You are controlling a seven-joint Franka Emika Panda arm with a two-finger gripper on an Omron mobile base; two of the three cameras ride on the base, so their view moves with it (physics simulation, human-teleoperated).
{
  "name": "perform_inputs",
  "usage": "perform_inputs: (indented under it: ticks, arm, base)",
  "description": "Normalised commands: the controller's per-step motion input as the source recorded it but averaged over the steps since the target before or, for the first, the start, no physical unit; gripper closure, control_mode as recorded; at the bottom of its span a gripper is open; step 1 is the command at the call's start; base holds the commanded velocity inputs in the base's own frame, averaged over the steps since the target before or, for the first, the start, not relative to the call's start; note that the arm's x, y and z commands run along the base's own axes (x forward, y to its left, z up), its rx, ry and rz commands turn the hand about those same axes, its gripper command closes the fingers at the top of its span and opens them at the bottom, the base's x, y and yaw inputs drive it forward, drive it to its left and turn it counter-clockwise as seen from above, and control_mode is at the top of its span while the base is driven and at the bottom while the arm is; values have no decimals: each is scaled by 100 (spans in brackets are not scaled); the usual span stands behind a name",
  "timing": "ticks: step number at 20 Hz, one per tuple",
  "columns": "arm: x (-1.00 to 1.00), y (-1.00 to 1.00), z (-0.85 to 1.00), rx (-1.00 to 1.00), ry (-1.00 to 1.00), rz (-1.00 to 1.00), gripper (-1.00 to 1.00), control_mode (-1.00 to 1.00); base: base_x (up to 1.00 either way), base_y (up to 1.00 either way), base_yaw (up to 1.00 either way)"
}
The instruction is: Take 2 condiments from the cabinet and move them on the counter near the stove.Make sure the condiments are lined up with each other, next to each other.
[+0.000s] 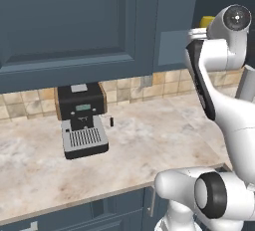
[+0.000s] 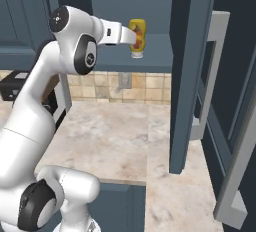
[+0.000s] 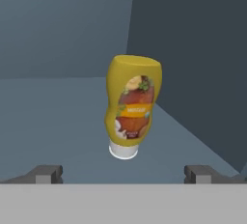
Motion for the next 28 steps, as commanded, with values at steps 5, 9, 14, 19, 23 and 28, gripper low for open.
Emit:
perform_inputs:
  ticks: [5,9,14,19,23,28]
  arm:
    - [4,0,-1,0,1,0,-100,-100]
    - [8,-3,0,0,2,0,-100,-100]
    - [16,-4,0,0,3,-1,-100,-100]
    - [20,-9,0,0,3,-1,-100,-100]
    - [19,-10,0,0,0,0,-100,-100]
    - [19,-10,-2,0,0,0,-100,-100]
  base:
    - [0,0,0]
    - [0,0,0]
    - [0,0,0]
    - [0,0,0]
    - [0,0,0]
    - [0,0,0]
